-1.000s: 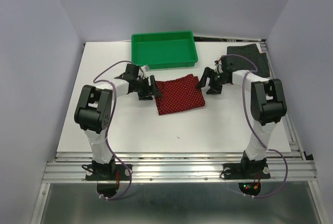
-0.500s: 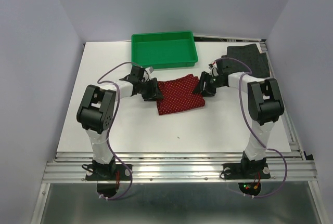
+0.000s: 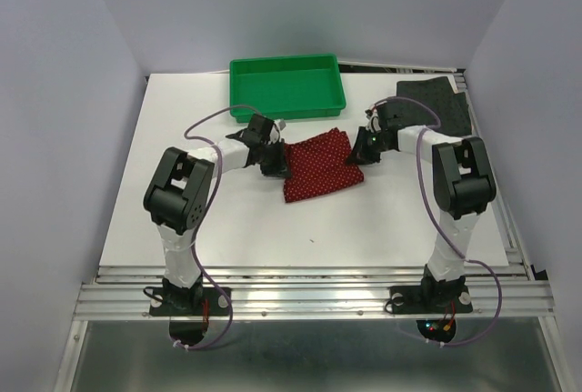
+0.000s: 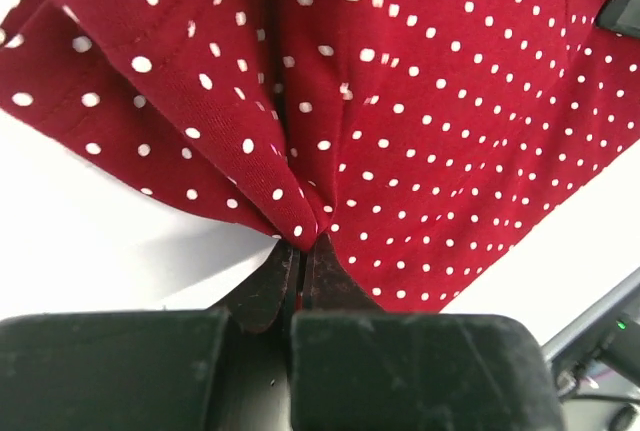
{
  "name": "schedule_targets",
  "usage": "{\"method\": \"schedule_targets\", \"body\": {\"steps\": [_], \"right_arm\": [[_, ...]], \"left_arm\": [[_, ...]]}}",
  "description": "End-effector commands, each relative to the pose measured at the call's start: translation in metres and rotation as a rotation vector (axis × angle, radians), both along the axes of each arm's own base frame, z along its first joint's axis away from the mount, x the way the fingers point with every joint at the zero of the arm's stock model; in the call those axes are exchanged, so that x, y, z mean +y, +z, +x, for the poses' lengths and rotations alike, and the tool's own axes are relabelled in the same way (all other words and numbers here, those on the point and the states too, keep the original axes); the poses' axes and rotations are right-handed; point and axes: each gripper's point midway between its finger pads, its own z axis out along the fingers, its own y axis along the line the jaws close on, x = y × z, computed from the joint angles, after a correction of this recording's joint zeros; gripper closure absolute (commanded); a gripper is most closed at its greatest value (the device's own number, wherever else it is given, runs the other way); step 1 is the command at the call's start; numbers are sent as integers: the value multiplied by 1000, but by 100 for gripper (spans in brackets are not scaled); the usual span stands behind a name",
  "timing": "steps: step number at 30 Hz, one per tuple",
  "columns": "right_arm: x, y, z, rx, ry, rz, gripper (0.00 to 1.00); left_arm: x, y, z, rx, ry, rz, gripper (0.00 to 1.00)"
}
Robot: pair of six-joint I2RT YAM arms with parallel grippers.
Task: Fold and stack the skirts
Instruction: Neatly place the folded skirt to the corner
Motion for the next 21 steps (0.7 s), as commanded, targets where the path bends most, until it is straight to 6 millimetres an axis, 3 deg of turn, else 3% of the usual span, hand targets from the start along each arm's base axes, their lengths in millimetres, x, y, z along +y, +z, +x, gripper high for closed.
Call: {"method": "schedule_targets", "body": {"steps": [1,9,13,18,19,21], "right_arm": [[-15,34,31,-190,5,-121,99],[-44,67,45,-331,-6,-294,99],[-57,87,54,-400,-19,-371,99],[-74,123,69,-495,-51,-418,99],[-81,129,73,-508,-65,-425,99],[-95,148,82,-550,-89,-446,99]], "left_arm": [[-13,17,12,-73,-26,72,100],[-43,49,36,-197,-46,112,100],[-66,79,51,-285,-59,88,100],[-95,111,66,-383,-91,52,100],[-102,124,72,-415,-96,33,100],[-112,128,76,-427,-112,18,100]]}}
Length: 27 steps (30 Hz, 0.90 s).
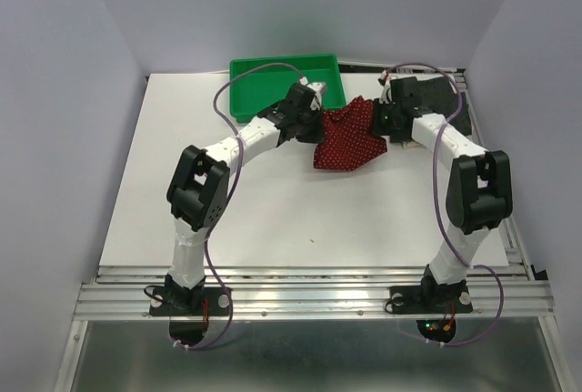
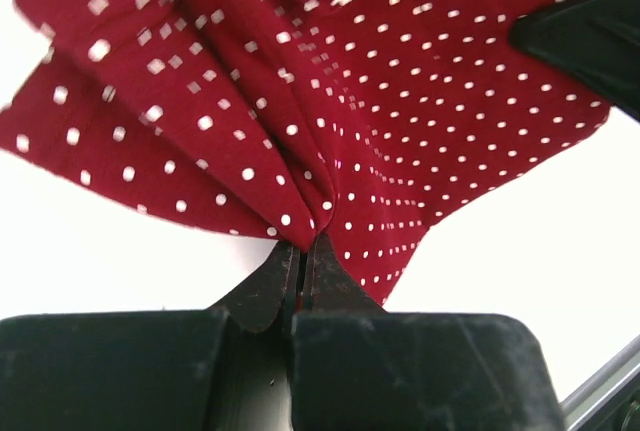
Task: Fold and stack the skirts
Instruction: Neatly place the folded skirt to the corner
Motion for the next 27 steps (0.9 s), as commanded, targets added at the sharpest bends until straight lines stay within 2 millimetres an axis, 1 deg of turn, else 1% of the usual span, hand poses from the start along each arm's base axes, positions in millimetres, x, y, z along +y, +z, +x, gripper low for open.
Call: {"method": "schedule_targets", "body": {"steps": [1,2,3,4,5,6,7,8,9,10,11,12,13,14,15,16,17,18,19,20,21,23,24,25,26,27], "right_arm": [[-36,80,34,-220,-56,-64,99],[-47,95,40,-252,-75,-76,99],[-54,101,43,-268,-85,-78,99],[-68,110,47,-286,-105,-90,99],[-75,117,50,-302,-119,-90,99],[-83,132,55,-332,-130,-96,99],[-92,138,58,-343,-147,-97,99],[-100,146,60,-359,-162,-97,99],[-120,152,62,-375,-173,-131,99],[-129,158,64,-387,-188,-137,99],[-140,167,69,-408,-201,-148,99],[-160,171,69,-413,-233,-160,99],[-171,175,71,-422,-250,-166,99],[-181,180,73,-432,-263,-173,99],[-200,182,73,-435,-293,-182,99],[-209,183,73,-437,-305,-187,99],[-218,185,76,-444,-316,-192,99],[-227,185,77,-446,-327,-201,99],[-245,185,75,-445,-357,-209,99],[-255,186,76,-448,-372,-212,99],[-263,184,80,-448,-383,-203,99],[-277,182,81,-445,-400,-208,99],[-286,177,83,-439,-407,-219,99],[-292,174,83,-435,-416,-226,99],[-294,171,84,-431,-418,-231,99],[-300,163,84,-418,-428,-237,99]], "left_arm": [[-28,46,19,-129,-43,-52,100],[-36,57,26,-157,-51,-69,100],[-43,63,27,-168,-63,-85,100],[-55,74,30,-197,-85,-110,100],[-62,80,31,-208,-94,-122,100],[-69,86,33,-228,-109,-138,100],[-79,105,36,-266,-126,-173,100],[-87,103,39,-273,-138,-185,100],[-94,110,40,-295,-152,-201,100],[-101,116,42,-313,-166,-217,100],[-114,127,47,-351,-183,-247,100],[-121,134,48,-378,-200,-267,100],[-127,138,50,-393,-215,-290,100],[-138,148,54,-429,-239,-343,100],[-143,148,55,-436,-245,-366,100],[-149,152,57,-443,-246,-407,100],[-158,151,61,-465,-263,-446,100],[-162,152,64,-476,-267,-466,100],[-166,150,66,-479,-270,-486,100],[-172,153,68,-484,-268,-521,100],[-179,147,73,-507,-265,-548,100],[-186,150,79,-540,-253,-590,100],[-191,134,88,-544,-235,-591,100],[-195,130,97,-572,-206,-602,100],[-195,136,97,-582,-206,-609,100],[-198,125,103,-599,-196,-619,100]]}}
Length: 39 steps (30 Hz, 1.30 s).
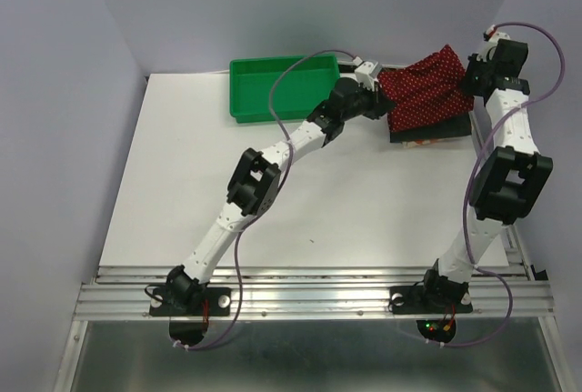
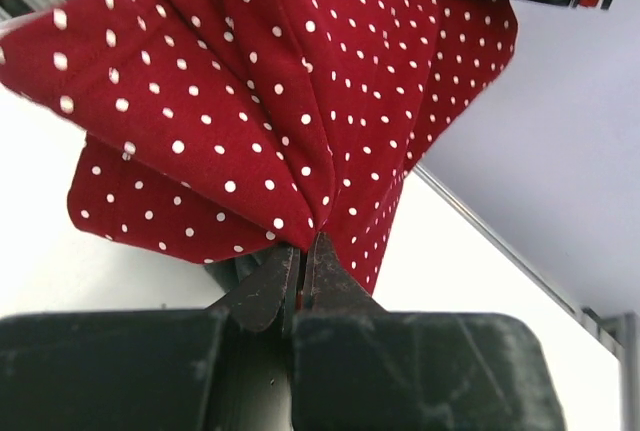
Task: Fold and stack the skirts
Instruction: Neatly place the folded skirt to the corner
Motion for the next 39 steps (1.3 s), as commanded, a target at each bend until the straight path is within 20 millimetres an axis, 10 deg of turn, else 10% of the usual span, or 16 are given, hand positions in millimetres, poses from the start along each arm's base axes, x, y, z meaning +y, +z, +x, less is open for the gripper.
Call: {"method": "schedule_targets", "body": {"steps": [1,12,17,24,29,31,33,36,38,39], "right_arm": [[-53,21,10,-85,-99,-100,99],[-87,-48,15,31,-167,-126,99],[-99,-61,10,59,-210,-143,99],[-97,-65,12,59,-212,-123,99],[-92,-77,9,77,-203,-93,99],[-86,-83,12,80,-181,-64,88],[-87,-85,13,95,-181,-55,56],[-91,-68,17,80,-186,-78,23],[-91,-50,19,48,-177,-93,18],[-90,-39,21,29,-156,-109,15]], "left_arm": [[-2,34,25,-115,64,-141,100],[-14,1,47,-213,213,-167,100],[-5,-7,51,-166,217,-163,36],[7,11,29,-135,120,-119,7],[45,25,23,-77,106,-84,9],[57,24,34,-72,119,-42,35],[59,31,41,-119,111,51,43],[60,33,32,-170,34,141,36],[67,7,21,-126,9,193,31],[73,25,14,-147,4,187,29]]}}
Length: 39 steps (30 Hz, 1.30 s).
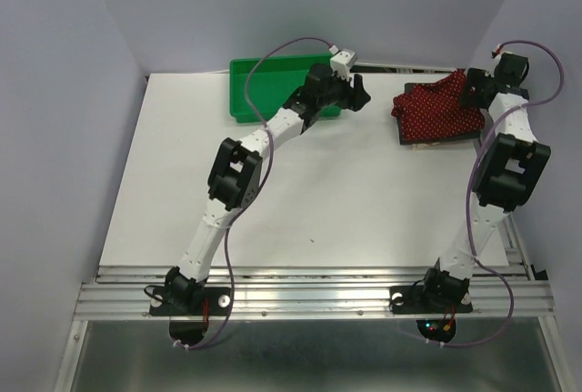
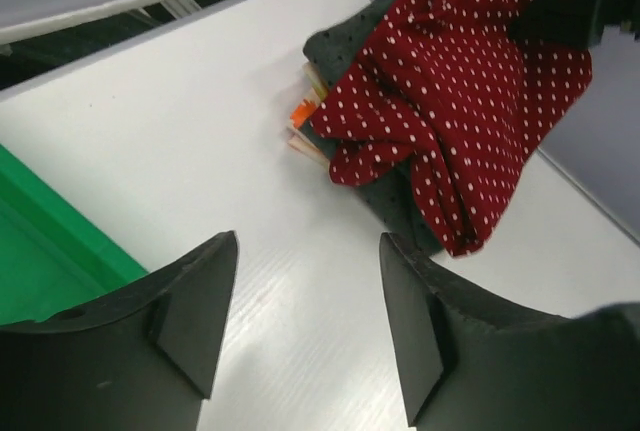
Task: Fold and stack the skirts
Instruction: Neatly place the folded skirt to the corner
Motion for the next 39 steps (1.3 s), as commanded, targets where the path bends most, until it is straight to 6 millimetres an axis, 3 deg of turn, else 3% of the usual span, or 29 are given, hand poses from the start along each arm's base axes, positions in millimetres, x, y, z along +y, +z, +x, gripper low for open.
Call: {"method": "schedule_targets", "body": {"steps": [1,5,6,7,9,10,12,13,15,17,18,22,26,33,39], "right_arm": [[-8,78,16,-147,36,-81,11],[30,122,25,-217,145,-141,10],[40,129,27,-230,177,-175,10],[68,141,32,-260,229,-204,10],[100,148,39,-266,313,-279,11],[139,149,44,-271,380,-308,12],[175,139,48,-243,483,-388,14],[207,134,50,-227,522,-429,16],[233,121,52,-193,575,-492,19],[248,95,57,-113,611,-579,21],[266,87,57,-89,643,-605,22],[268,47,67,82,692,-750,27],[271,23,65,213,773,-779,28],[268,-10,37,426,939,-833,25],[256,-25,30,523,954,-887,21]], "left_arm": [[12,46,-40,-65,-106,66,26],[51,42,-56,-8,-98,105,17],[69,41,-58,27,-83,125,16],[80,42,-57,41,-70,136,14],[112,38,-52,103,-38,160,12],[123,35,-50,135,-26,170,11],[144,29,-50,207,-15,199,9],[161,27,-43,228,10,209,9],[177,24,-45,261,14,241,9],[198,25,-41,274,37,240,9],[204,25,-45,287,35,233,9],[232,24,-44,330,69,190,9],[254,18,-45,378,87,137,10],[261,10,-51,395,89,106,10],[259,5,-53,414,76,88,10]]}}
